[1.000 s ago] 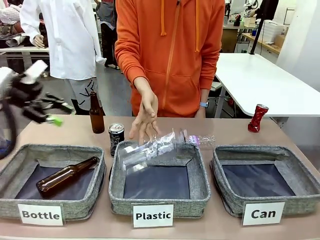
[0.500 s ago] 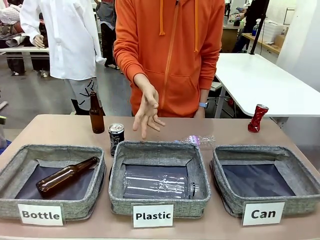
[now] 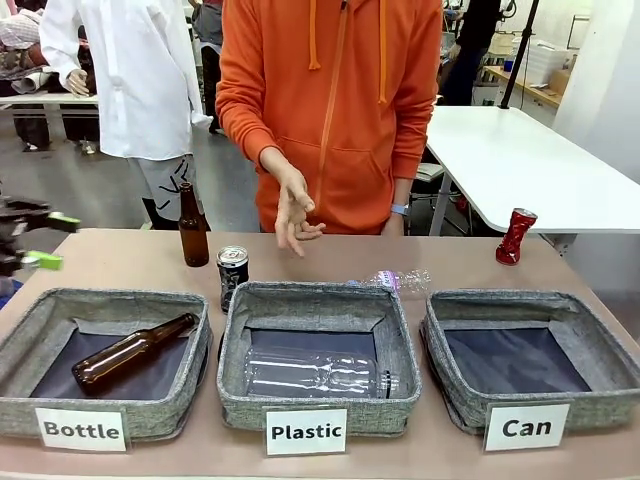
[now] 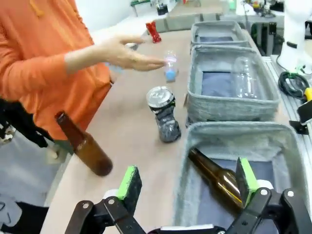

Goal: Sort the can waste into the basket.
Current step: Pick up the can waste from the table and place it in the right Fabric basket.

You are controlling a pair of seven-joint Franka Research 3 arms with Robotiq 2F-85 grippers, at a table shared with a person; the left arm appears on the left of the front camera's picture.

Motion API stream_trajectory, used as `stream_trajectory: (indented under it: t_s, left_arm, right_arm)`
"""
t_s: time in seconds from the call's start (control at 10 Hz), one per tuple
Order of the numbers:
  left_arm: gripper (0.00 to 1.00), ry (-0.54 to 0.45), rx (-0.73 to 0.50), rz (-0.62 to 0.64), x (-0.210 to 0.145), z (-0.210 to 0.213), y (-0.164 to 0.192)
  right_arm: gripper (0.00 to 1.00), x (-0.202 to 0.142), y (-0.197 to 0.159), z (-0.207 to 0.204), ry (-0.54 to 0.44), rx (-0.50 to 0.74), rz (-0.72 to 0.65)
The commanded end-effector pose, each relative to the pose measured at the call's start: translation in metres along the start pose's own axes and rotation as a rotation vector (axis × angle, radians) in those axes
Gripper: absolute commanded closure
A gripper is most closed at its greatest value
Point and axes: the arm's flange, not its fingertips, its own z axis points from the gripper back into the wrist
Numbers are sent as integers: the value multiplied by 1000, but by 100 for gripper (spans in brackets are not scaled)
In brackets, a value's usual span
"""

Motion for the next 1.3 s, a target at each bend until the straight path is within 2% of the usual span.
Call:
stream_trajectory:
  t_s: [0.0,0.3,0.5,0.6,0.7,0.9,1.2]
  left_arm:
    - [0,47,-88,-23,5,-37,42]
    - [0,160,-87,-46,4,-106,83]
    - [0,179,-176,-23,-10,-146,91]
    - [0,203,-189,-13,-15,-161,92]
    - [0,243,-146,-21,-18,-175,93]
    - [0,251,-190,-22,-21,-200,92]
    - [0,215,-198,8,-16,-216,97]
  right_arm:
    - [0,2,-1,-1,-13,23,24]
    - [0,2,-1,-1,-13,23,24]
    - [0,2,-1,-1,-13,23,24]
    - [0,2,-1,-1,-13,23,24]
    - [0,2,-1,-1,-13,23,24]
    - [0,2,-1,-1,-13,23,24]
    - [0,2,-1,-1,-13,23,24]
